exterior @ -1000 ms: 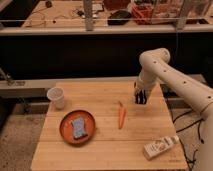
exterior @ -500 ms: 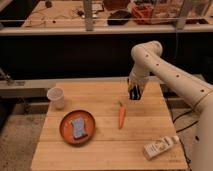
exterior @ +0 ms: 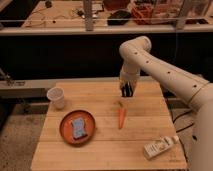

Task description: Place the eraser in the ceramic cup

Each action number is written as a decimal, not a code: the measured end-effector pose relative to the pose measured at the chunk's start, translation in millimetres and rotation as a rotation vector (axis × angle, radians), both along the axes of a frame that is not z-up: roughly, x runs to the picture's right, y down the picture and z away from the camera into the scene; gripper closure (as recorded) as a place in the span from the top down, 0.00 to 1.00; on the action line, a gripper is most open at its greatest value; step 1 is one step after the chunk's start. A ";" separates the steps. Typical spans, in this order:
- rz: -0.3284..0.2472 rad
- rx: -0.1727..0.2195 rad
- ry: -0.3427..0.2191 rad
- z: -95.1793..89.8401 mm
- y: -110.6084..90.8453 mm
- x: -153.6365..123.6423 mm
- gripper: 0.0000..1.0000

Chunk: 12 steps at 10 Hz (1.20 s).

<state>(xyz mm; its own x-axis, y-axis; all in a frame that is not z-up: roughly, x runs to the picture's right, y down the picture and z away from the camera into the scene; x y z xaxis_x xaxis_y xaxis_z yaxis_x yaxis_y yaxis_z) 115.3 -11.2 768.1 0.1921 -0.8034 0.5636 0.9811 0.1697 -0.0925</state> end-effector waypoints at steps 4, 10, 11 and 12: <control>-0.053 0.048 -0.006 -3.4 -11.9 -19.7 0.00; -0.155 0.141 -0.050 -10.5 -33.3 -97.5 0.00; -0.162 0.148 -0.053 -10.4 -35.0 -103.9 0.00; -0.174 0.163 -0.058 -11.5 -38.1 -114.8 0.00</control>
